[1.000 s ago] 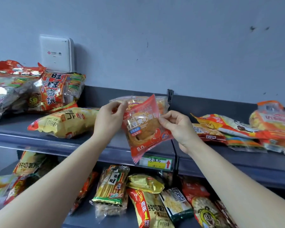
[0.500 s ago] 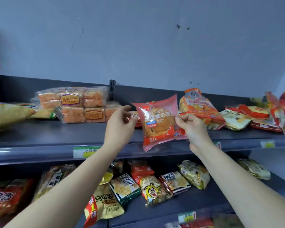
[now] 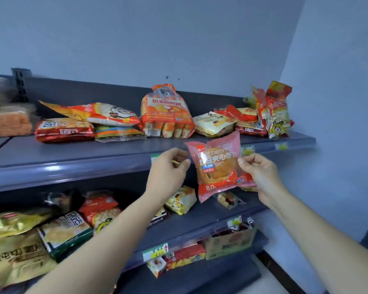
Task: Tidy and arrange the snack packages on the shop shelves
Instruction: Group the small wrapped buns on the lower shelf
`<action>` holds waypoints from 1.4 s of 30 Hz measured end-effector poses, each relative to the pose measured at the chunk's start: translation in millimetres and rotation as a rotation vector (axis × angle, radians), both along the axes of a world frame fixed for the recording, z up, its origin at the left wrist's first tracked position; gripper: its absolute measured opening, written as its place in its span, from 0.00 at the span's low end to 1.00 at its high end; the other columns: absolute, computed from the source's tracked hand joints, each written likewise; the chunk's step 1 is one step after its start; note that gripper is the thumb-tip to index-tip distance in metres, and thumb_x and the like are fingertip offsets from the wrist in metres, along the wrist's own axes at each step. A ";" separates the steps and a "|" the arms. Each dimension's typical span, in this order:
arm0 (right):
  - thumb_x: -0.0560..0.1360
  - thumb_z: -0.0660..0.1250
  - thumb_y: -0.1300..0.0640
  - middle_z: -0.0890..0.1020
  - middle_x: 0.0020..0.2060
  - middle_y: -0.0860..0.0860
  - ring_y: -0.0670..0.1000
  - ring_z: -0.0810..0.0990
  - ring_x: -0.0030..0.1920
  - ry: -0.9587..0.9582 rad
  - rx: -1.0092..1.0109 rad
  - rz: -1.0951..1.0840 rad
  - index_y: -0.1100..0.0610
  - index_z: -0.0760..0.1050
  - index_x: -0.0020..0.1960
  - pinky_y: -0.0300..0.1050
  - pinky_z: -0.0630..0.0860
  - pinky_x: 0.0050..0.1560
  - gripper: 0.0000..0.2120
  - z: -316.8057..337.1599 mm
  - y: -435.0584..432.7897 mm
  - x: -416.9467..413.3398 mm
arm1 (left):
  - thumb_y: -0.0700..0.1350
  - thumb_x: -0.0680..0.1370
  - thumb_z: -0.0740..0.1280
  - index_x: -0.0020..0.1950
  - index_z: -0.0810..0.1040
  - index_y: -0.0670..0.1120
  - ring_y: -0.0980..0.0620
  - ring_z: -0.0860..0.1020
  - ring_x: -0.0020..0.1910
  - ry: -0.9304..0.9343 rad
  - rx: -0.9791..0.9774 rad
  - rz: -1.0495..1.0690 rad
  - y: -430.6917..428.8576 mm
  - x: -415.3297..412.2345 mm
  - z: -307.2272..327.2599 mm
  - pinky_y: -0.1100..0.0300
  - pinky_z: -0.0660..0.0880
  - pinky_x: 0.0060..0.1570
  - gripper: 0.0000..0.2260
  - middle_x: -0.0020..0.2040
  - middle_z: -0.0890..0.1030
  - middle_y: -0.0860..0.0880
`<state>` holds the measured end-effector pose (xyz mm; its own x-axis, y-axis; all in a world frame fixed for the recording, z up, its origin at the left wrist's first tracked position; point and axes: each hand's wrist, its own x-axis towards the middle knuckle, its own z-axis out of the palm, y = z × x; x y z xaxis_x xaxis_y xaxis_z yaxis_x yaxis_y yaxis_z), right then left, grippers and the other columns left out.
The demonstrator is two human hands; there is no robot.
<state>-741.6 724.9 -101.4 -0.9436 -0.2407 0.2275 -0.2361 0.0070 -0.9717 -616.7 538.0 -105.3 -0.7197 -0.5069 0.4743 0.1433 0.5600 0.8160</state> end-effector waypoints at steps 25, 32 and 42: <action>0.77 0.68 0.56 0.83 0.50 0.51 0.52 0.83 0.48 -0.469 0.226 0.065 0.50 0.79 0.53 0.48 0.82 0.48 0.05 -155.7 61.9 -238.8 | 0.40 0.76 0.71 0.46 0.74 0.45 0.52 0.77 0.29 -0.576 0.525 -0.151 70.6 -281.1 -193.9 0.61 0.75 0.25 0.06 0.37 0.79 0.46; 0.77 0.68 0.58 0.83 0.50 0.53 0.52 0.83 0.52 -0.561 0.284 0.157 0.52 0.80 0.53 0.50 0.81 0.52 0.06 -179.3 54.5 -301.5 | 0.35 0.74 0.71 0.37 0.74 0.46 0.42 0.79 0.42 -0.532 0.520 0.138 45.1 -338.6 -222.9 0.54 0.73 0.42 0.10 0.45 0.82 0.37; 0.76 0.69 0.59 0.81 0.52 0.60 0.57 0.81 0.52 -0.722 0.238 0.006 0.58 0.75 0.53 0.51 0.79 0.50 0.08 -220.5 70.7 -388.4 | 0.34 0.75 0.66 0.34 0.76 0.50 0.40 0.81 0.49 -0.655 0.362 0.198 28.1 -394.4 -252.4 0.50 0.78 0.50 0.13 0.40 0.80 0.46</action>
<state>-1130.0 795.6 -321.9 -0.8369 -0.2121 -0.5045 0.4570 0.2364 -0.8575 -1011.1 566.1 -357.7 -0.6762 -0.6975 -0.2372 -0.5069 0.2069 0.8368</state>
